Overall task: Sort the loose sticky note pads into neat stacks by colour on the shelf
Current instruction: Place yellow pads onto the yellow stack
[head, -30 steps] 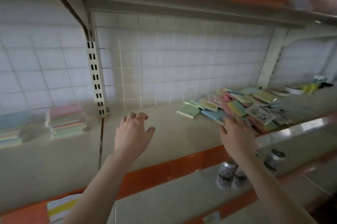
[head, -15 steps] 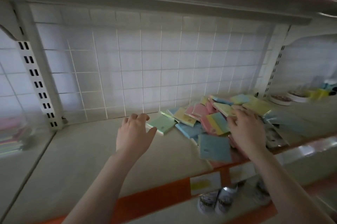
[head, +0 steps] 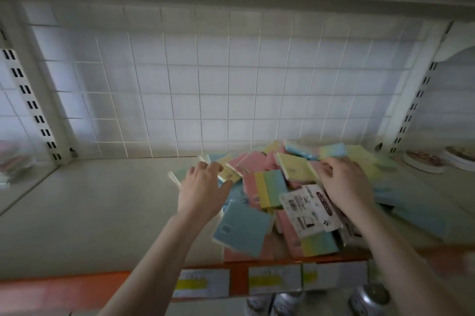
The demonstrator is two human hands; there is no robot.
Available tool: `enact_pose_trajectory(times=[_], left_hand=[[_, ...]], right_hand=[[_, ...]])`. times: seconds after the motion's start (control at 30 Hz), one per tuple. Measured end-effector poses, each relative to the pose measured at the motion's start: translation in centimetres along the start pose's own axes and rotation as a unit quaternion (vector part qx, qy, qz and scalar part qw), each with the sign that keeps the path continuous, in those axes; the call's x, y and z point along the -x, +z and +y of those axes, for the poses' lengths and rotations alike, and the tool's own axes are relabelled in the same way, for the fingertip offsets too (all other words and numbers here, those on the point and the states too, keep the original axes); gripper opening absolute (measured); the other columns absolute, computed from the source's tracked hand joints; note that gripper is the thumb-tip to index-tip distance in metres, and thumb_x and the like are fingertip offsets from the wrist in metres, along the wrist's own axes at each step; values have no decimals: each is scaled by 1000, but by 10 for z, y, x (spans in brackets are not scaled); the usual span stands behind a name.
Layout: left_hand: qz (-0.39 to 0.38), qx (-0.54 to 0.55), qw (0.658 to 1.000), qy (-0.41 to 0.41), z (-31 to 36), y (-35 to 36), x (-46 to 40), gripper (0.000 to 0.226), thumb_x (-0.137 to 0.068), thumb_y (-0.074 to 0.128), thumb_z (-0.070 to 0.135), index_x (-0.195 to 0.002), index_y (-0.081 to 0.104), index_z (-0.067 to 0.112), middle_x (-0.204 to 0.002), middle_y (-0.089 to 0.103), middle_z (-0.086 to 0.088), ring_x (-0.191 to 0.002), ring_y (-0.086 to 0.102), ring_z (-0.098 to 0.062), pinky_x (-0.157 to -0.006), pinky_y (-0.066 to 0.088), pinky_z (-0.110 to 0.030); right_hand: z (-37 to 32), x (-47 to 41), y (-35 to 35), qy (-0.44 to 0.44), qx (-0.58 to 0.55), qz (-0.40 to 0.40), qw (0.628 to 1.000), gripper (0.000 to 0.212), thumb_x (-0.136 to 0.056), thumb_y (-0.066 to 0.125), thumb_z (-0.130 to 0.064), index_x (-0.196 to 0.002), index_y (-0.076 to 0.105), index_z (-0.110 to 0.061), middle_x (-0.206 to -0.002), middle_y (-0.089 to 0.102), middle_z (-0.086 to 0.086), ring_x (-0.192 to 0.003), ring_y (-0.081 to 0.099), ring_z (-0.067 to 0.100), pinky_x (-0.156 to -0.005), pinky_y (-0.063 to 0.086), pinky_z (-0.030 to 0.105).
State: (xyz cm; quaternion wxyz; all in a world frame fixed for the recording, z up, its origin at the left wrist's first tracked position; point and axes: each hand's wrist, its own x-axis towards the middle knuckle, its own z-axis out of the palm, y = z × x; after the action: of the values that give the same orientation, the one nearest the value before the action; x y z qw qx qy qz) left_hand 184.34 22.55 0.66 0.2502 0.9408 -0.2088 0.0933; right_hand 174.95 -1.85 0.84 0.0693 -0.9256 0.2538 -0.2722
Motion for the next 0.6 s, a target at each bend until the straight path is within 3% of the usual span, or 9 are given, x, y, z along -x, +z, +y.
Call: enact_pose_trajectory(times=[0.1,0.2,0.37,0.5,0.6], left_hand=[[14,-12,1000,-11,-2,3,-4,41,-92,53,39,-128,51,19,-129,51,-4,-118,44,-23,-94,37,-31],[36,-16,999,-29,-12,0,-10,40,-92,53,38,-127,52,18,-129,51,-6,-119,44,-25,-94,37,-34],[61,-22,995,-72,-36,-5,-22,39,-93,53,35,-128,52,16,-132,49,-9,-122,42,-29,-97,35,-36],[46,-34,993,-103,-55,-2,-24,43,-93,52,36,-131,48,17,-134,47,-11,-123,41,-30,-99,34,-37],[17,-35,991,-125,-66,4,-23,50,-92,52,39,-137,41,18,-137,45,-11,-125,40,-31,-100,33,-38]], right_hand=[[-5,-9,7,-27,-33,-26,999,29,-95,48,-33,-106,65,-11,-92,60,1,-79,50,15,-65,37,27],[-13,-17,12,-62,-23,-56,996,32,-94,50,-36,-111,63,-12,-105,59,4,-90,51,17,-75,38,26],[-19,-29,15,-91,2,-146,985,45,-93,45,-50,-126,54,-20,-124,52,3,-113,48,22,-89,41,32],[-20,-36,12,-80,27,-189,978,57,-88,46,-59,-128,50,-18,-120,58,2,-106,55,21,-88,46,34],[-23,-36,15,-73,37,-169,982,74,-83,49,-64,-141,38,-18,-123,59,3,-111,55,24,-90,46,35]])
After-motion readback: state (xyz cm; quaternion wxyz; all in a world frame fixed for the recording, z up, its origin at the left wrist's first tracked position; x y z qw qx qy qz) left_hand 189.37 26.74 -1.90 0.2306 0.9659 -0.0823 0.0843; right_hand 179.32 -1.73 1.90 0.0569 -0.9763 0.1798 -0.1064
